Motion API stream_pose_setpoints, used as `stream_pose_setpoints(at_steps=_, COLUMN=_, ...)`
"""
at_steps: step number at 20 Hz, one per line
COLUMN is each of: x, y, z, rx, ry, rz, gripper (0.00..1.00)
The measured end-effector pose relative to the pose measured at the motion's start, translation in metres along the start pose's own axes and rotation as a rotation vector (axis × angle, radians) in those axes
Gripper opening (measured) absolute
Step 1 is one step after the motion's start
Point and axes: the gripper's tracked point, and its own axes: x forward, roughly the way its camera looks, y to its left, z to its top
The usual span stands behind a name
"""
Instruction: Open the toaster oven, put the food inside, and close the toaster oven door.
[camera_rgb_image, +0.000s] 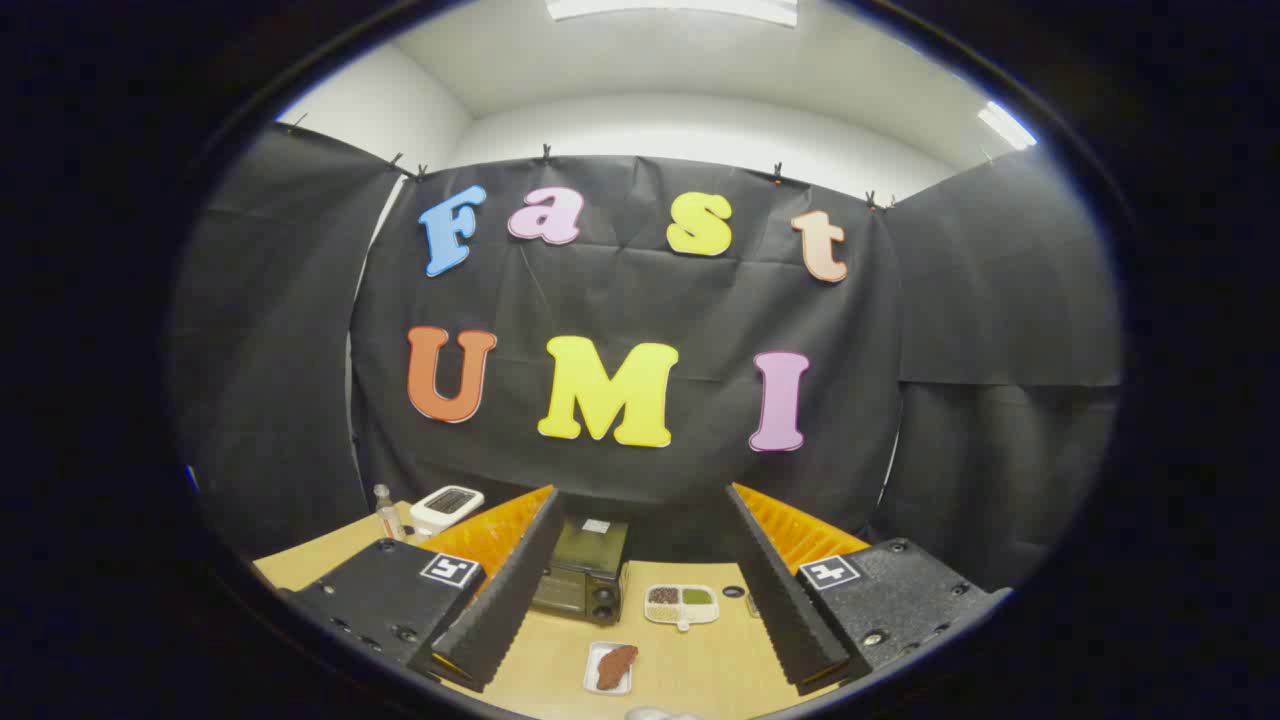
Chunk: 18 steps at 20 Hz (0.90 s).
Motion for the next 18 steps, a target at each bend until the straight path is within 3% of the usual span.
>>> stream_pose_setpoints(at_steps=11, x=0.014, y=0.007, z=-0.003, rx=-0.022, ry=0.001, rz=-0.027, gripper=1.0)
stream_pose_setpoints(at_steps=18, x=0.062, y=0.055, z=-0.018, rx=-0.028, ry=-0.02, rz=-0.034, gripper=1.0)
